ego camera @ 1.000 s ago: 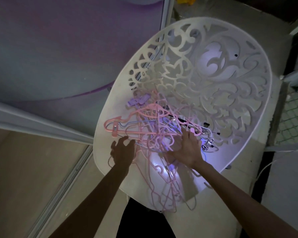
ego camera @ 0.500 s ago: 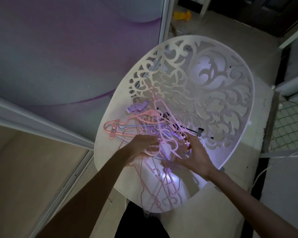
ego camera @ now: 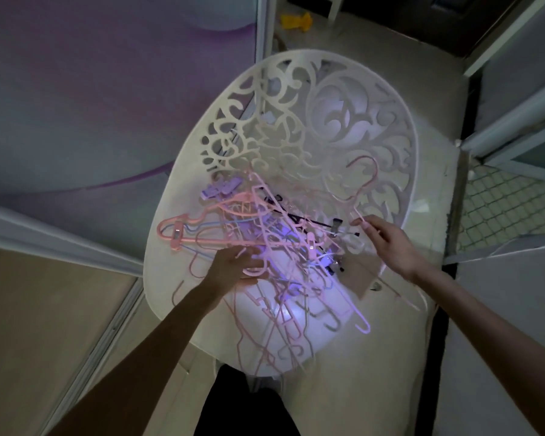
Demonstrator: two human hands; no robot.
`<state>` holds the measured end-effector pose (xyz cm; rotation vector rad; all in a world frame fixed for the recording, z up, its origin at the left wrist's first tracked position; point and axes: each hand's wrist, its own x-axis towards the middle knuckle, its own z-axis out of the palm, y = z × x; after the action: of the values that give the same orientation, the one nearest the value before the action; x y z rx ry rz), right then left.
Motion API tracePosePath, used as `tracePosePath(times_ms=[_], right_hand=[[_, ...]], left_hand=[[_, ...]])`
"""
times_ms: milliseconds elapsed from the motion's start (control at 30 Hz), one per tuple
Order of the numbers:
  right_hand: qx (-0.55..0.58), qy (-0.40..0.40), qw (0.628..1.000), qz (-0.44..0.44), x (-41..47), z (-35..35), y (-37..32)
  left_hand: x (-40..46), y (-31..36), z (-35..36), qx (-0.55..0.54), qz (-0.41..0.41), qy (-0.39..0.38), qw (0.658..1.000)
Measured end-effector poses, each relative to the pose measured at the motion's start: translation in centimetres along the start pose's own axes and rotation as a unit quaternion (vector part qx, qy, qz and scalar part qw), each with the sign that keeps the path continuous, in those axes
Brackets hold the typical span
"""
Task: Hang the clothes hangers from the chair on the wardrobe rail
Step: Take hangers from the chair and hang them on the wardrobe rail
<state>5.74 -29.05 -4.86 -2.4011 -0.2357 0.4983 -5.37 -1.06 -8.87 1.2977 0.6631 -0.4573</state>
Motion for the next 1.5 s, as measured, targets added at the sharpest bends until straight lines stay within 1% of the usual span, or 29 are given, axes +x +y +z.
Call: tracePosePath(times_ms=[100, 233, 367, 467, 567, 633, 733, 833, 933, 1000, 1100, 1167, 1267, 1300, 1367, 1500], right_hand=[[0.022, 0.025, 0.999, 0.002, -0.8, -0.1, 0.4], [0.017, 0.02, 1.0, -0.009, -2.2, -0.4, -0.6], [-0.004, -0.002, 1.0, -0.011, -3.7, -1.8, -3.3], [-0.003, -0.014, 1.0, -0.021, -5.6, -4.0, -6.6], [-0.017, -0.028, 0.998, -0.055, -7.1, -5.7, -10.3], [-0.047, -0.048, 0.995, -0.067, -8.2, -6.2, -12.5], [-0.076, -0.09, 0.989, -0.087, -10.1, -6.8, -17.1], [-0.079, -0.132, 0.982, -0.11, -11.7, -6.3, -21.5], [-0.069, -0.167, 0.97, -0.162, -13.6, -4.2, -26.4], [-0.062, -0.186, 0.96, -0.201, -14.9, -2.3, -29.6], [-0.036, -0.21, 0.954, -0.211, -17.4, 0.8, -35.0], [-0.014, -0.209, 0.954, -0.214, -19.3, 2.8, -38.7], [0.037, -0.211, 0.951, -0.224, -23.0, 5.8, -43.9], [0.053, -0.211, 0.951, -0.221, -24.6, 7.2, -46.2], [0.069, -0.224, 0.95, -0.205, -25.6, 8.1, -48.0], [0.132, -0.255, 0.94, -0.182, -29.9, 12.2, -55.2]], left_hand=[[-0.2, 0.6, 1.2, -0.004, -0.002, -0.021, 1.0], [-1.1, 2.6, 2.3, -0.007, -0.045, 0.008, 0.999], [-3.3, 5.1, 2.9, 0.038, -0.093, -0.046, 0.994], [-7.0, 8.1, 4.1, 0.055, -0.083, -0.058, 0.993], [-11.4, 11.1, 4.2, 0.05, -0.051, -0.043, 0.996], [-14.1, 12.1, 3.4, 0.03, -0.046, -0.032, 0.998], [-19.3, 12.9, 0.7, -0.014, -0.044, 0.0, 0.999], [-23.5, 13.0, -2.2, -0.023, -0.051, 0.042, 0.998], [-28.0, 12.5, -5.5, -0.036, -0.045, 0.088, 0.994], [-30.9, 12.4, -8.0, -0.044, -0.032, 0.104, 0.993], [-35.7, 11.9, -12.4, -0.004, -0.01, 0.133, 0.991], [-38.7, 11.7, -16.0, 0.018, 0.008, 0.153, 0.988], [-44.0, 11.6, -21.0, 0.013, 0.04, 0.191, 0.981], [-46.5, 11.5, -23.1, 0.018, 0.059, 0.213, 0.975], [-47.8, 12.3, -24.4, 0.029, 0.082, 0.24, 0.967], [-54.3, 12.7, -30.2, 0.084, 0.121, 0.333, 0.931]])
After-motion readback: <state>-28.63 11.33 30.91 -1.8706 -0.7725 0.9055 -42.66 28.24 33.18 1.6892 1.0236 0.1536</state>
